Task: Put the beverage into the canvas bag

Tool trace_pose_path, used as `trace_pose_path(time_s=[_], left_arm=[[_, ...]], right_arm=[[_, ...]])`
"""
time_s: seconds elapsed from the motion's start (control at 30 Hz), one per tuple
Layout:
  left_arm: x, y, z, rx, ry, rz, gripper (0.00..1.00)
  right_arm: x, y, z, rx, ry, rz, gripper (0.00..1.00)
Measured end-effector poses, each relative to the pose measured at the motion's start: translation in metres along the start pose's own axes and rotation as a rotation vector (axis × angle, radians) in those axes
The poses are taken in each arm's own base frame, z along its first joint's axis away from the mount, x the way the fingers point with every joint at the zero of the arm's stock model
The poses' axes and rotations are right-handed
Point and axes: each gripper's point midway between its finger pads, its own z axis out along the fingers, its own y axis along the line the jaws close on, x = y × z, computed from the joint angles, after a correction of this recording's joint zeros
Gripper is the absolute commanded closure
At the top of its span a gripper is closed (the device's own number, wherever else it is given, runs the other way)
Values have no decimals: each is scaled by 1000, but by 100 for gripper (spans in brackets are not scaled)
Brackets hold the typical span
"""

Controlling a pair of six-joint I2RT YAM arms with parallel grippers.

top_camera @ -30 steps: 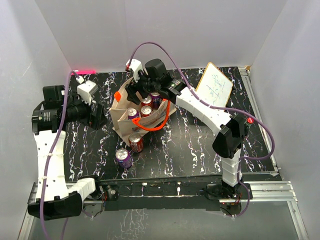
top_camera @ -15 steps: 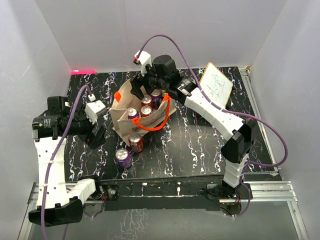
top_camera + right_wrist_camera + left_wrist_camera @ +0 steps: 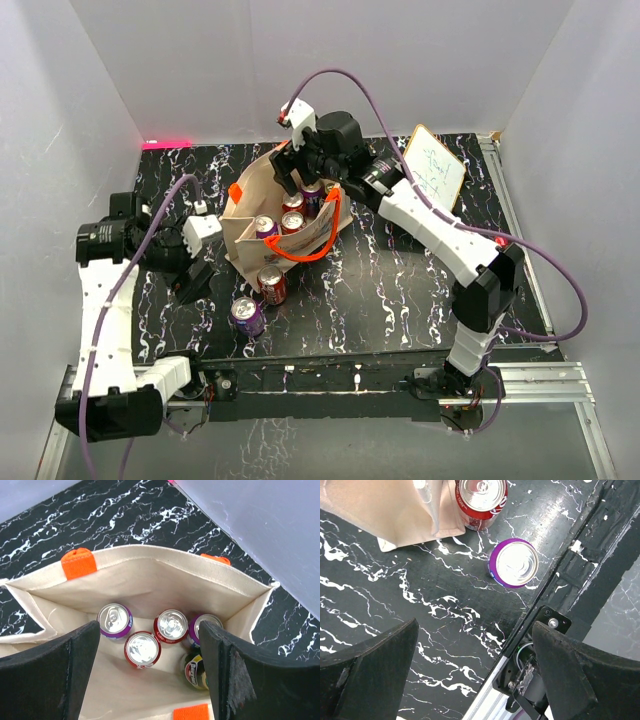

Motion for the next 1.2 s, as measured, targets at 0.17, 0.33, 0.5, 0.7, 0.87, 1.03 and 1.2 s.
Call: trace_pose_path(time_s=[0.17, 0.33, 0.5, 0.7, 0.87, 1.03, 1.2], left_arm=[[7, 3, 19, 67, 62, -32, 8], [10, -11, 44, 132, 167, 50, 8], [18, -23, 63, 170, 235, 133, 3], [43, -22, 79, 195, 299, 201, 3], [46, -17, 89, 219, 316, 227, 3], [48, -16, 96, 240, 322, 267, 3], [58, -24, 101, 281, 340, 324, 3]], right_arm=[[12, -1, -9, 14, 18, 7, 17], [15, -8, -21, 32, 16, 35, 16], [13, -30, -25, 76, 11, 54, 16], [-7, -52, -22, 131, -22, 19, 16], [-5, -59, -23, 167, -11, -9, 15], [-10, -68, -17, 198, -16, -22, 15], [-7, -74, -10, 205, -8, -18, 15]])
